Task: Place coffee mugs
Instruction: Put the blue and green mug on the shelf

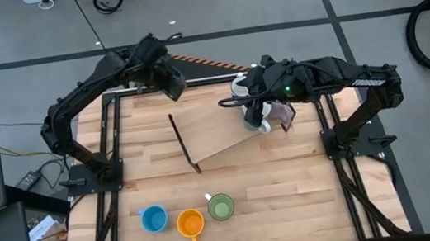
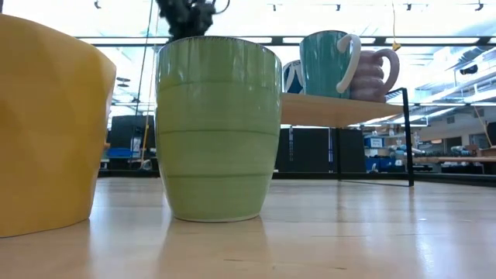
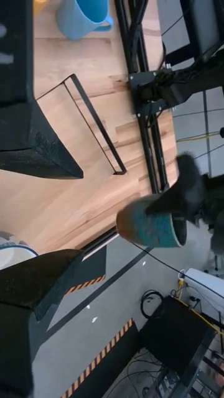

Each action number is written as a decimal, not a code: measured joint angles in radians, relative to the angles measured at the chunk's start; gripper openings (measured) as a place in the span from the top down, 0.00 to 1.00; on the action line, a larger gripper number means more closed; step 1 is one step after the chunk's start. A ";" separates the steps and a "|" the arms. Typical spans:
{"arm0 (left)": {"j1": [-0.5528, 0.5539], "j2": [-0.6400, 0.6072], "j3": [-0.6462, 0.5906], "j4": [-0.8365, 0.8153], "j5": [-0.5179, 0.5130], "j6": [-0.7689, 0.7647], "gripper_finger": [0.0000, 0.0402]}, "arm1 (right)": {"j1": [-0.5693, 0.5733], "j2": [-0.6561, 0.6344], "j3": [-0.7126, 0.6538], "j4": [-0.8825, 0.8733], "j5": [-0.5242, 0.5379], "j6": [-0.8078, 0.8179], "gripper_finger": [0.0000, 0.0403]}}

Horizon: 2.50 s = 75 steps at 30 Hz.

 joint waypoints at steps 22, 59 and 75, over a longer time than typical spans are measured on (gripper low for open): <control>-0.275 0.130 0.104 0.116 0.081 -0.066 0.89 | 0.013 0.000 0.000 0.005 -0.026 0.001 0.50; -0.281 0.215 0.104 0.058 0.031 0.139 0.84 | 0.026 0.000 0.000 0.005 -0.017 0.020 0.50; -0.280 0.217 0.105 0.141 0.056 0.144 0.63 | 0.026 0.000 0.000 0.005 -0.013 0.021 0.50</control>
